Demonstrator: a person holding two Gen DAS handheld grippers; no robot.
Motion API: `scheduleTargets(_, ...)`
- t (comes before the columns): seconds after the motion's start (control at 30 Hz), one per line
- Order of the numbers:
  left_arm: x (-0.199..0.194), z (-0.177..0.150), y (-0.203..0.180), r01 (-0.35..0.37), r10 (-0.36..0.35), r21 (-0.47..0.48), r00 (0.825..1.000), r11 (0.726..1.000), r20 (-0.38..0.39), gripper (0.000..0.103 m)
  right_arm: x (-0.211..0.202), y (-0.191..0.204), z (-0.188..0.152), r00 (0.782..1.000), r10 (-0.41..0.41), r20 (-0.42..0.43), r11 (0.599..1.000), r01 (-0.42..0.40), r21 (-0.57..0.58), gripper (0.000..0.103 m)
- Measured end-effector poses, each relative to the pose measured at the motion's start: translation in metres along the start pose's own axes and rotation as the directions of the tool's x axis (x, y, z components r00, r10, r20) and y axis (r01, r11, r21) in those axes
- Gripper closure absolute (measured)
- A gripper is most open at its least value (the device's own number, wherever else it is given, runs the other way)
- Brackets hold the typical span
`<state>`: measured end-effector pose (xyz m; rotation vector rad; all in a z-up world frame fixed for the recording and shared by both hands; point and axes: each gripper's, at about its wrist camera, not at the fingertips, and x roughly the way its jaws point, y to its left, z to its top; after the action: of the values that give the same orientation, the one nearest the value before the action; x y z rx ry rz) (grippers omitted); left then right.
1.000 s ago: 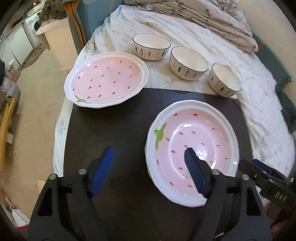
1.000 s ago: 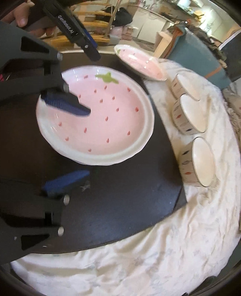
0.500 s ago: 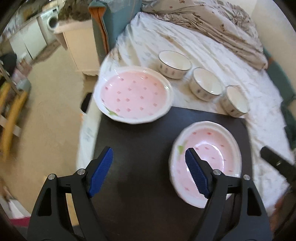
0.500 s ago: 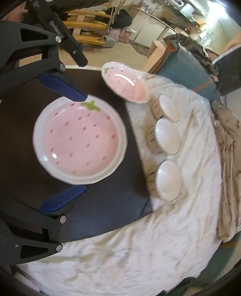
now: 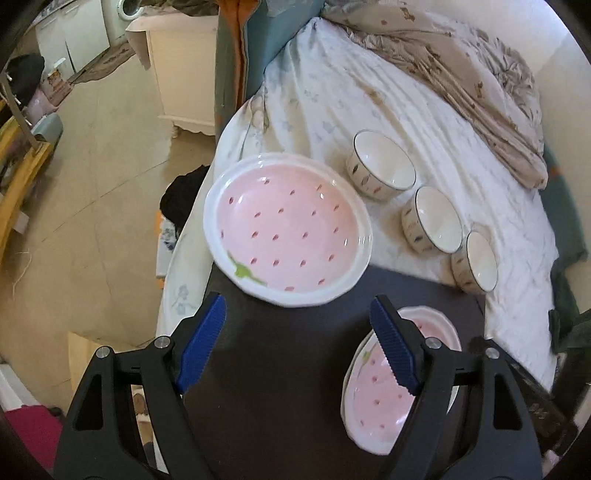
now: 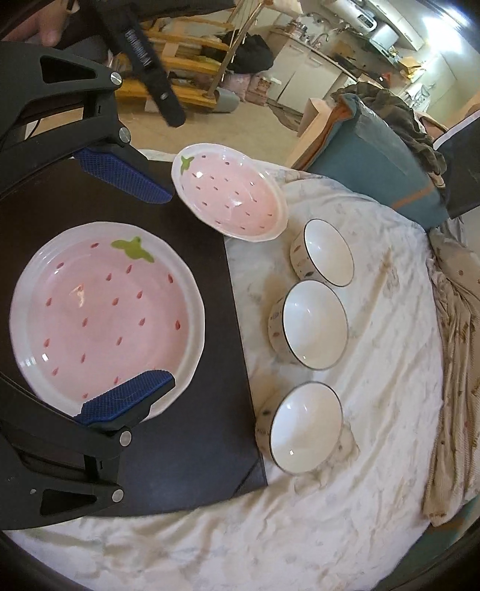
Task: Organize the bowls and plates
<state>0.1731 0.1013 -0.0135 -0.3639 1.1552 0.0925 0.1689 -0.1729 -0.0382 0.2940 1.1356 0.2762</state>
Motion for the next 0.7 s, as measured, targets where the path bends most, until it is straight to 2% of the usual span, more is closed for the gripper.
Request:
scheduleTargets(0.13,0.026,0.014,0.002,-0.022,0.023,0.022,0.998,1.0,-0.06,0.025,0.023,-0.008,0.008,0.999,0.034,-0.03,0.999,-0.033,0.035,0.009)
scheduleTargets(0.27,0.049,0.026,0.02,-0.056,0.053,-0.039,0.997,0.998,-0.057,0.025,0.044,-0.013,0.019,0.995,0.083,-0.047,0.993,-0.078,0.092,0.009)
scheduleTargets(0.43,0.072,0.043,0.04,-0.026,0.015,-0.121,0.996,0.992,-0.093,0.025,0.07,-0.009,0.036,0.991,0.107,-0.078,0.991,-0.099,0.093,0.009)
scheduleTargets(0.53,0.081,0.049,0.042,-0.022,0.008,-0.133,0.995,0.991,-0.103,0.026,0.085,-0.009,0.045,0.991,0.1,-0.093,0.99,-0.089,0.113,0.009)
scheduleTargets(0.63,0.09,0.054,0.043,0.015,-0.035,-0.159,0.992,0.987,-0.122,0.026,0.105,-0.006,0.051,0.982,0.152,-0.109,0.981,-0.136,0.138,0.009)
scheduleTargets(0.7,0.094,0.058,0.044,0.015,-0.037,-0.174,0.992,0.985,-0.122,0.026,0.115,-0.002,0.056,0.979,0.167,-0.115,0.98,-0.152,0.129,0.009)
